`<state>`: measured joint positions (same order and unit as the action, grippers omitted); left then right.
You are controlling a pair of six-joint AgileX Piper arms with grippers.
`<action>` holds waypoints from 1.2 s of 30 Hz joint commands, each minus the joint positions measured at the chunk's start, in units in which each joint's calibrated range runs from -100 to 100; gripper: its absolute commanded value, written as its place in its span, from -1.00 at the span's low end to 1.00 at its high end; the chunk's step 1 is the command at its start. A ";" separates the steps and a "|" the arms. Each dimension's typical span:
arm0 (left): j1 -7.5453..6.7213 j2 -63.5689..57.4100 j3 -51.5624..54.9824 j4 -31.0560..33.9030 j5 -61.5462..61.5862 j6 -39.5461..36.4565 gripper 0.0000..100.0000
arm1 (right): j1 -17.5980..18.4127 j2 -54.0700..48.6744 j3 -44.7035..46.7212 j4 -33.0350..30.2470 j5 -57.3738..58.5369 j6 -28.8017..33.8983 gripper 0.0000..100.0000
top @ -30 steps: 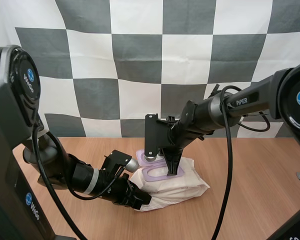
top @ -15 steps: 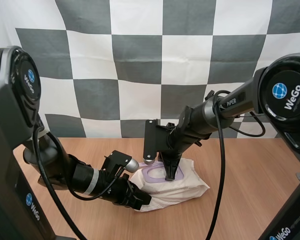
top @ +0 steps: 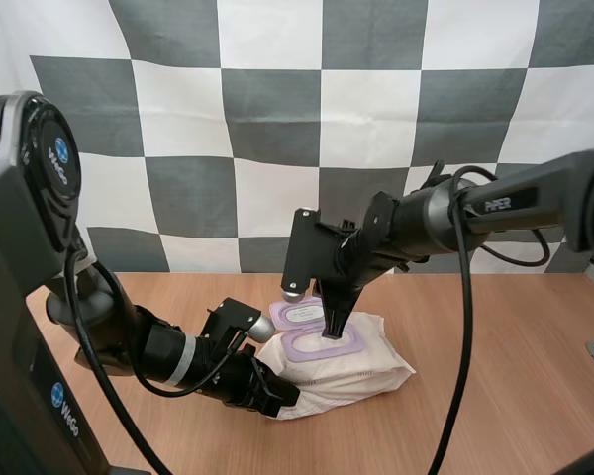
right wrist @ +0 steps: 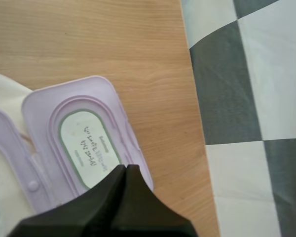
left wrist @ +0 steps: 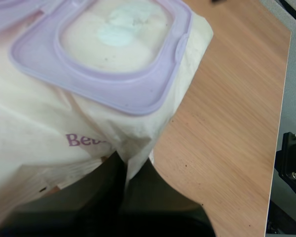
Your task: Open the wet wipes lid
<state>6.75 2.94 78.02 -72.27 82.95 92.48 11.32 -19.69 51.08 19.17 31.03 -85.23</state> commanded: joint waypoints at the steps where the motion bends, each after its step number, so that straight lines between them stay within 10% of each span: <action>1: 0.05 0.06 0.02 2.40 0.09 0.79 -1.00 | 0.05 -7.64 -0.06 -6.07 2.11 7.12 -1.00; 9: 0.05 0.06 -1.20 6.94 -0.61 0.79 -0.78 | 0.05 -25.31 -0.06 -22.84 17.08 24.80 -1.00; 15: 0.05 0.06 -3.59 4.64 -1.03 0.79 1.00 | -0.16 -32.23 -0.06 -27.94 32.31 32.06 -1.00; 36: 0.13 -26.66 -13.71 18.73 11.55 -19.44 1.00 | -0.16 -54.85 -0.06 -30.49 43.70 43.92 -1.00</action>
<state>6.84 -14.61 65.24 -55.03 92.33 80.18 11.17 -74.47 51.08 -11.31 74.83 -41.84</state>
